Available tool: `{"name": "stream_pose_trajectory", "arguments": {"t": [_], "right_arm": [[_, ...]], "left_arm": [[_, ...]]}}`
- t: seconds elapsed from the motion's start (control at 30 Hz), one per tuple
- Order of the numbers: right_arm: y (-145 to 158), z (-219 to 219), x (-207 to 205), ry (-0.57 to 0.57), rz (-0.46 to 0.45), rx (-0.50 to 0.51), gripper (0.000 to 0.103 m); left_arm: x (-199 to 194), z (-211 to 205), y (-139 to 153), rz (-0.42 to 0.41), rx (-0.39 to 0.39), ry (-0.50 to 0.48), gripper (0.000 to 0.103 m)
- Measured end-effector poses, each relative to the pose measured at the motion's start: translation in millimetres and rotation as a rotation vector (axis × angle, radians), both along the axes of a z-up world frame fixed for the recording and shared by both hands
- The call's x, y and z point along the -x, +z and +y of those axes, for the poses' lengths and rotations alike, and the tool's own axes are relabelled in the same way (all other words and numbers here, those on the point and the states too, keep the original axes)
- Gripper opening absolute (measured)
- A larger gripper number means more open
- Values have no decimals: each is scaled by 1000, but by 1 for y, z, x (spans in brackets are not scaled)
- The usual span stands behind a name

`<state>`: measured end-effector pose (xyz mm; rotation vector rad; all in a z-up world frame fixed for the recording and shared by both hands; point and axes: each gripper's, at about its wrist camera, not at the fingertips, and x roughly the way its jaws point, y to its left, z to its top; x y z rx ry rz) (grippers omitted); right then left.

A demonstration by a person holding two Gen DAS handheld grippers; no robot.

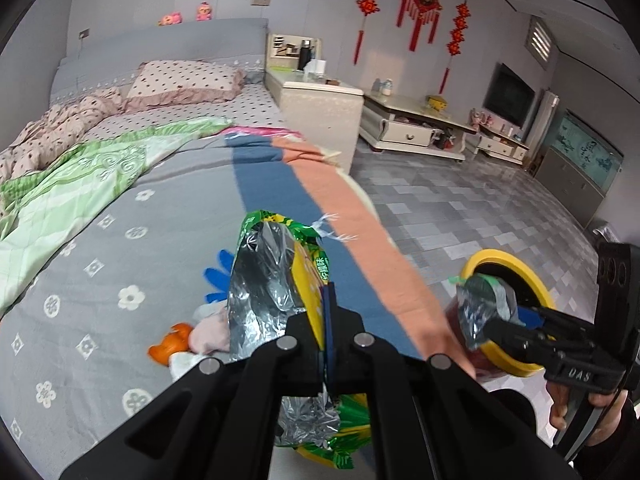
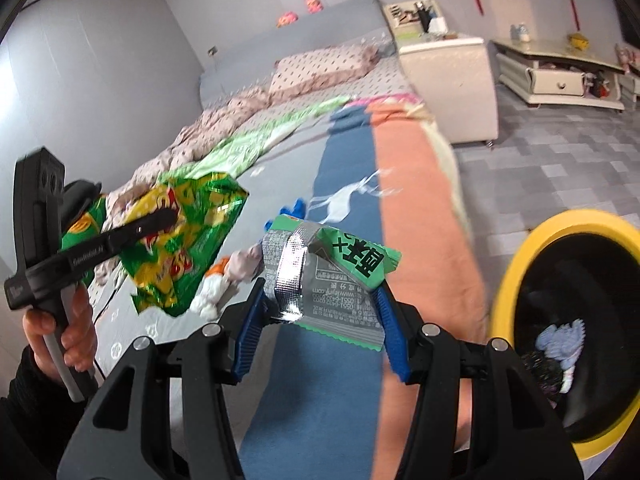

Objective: Collect trash
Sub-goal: 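Carry the chip bag and green wrapper over the yellow bin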

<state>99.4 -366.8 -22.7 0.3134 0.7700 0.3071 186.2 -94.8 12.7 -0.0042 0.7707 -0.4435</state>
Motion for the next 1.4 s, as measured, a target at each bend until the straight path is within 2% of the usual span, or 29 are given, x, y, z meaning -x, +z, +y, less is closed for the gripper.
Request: {"name": "stream_pose_trajectory", "arguments": {"t": [0.53, 0.87, 1.07, 1.4], "right_arm": [[51, -111, 20, -208, -85, -11, 51], [65, -169, 37, -314, -104, -2, 51], [63, -200, 43, -365, -95, 0, 51], [35, -237, 45, -422, -33, -4, 51]], "left_arm": [[3, -110, 22, -25, 55, -181, 0], [10, -172, 18, -14, 81, -258, 0], [12, -203, 12, -14, 77, -278, 0], [12, -241, -11, 28, 68, -305, 0]]}}
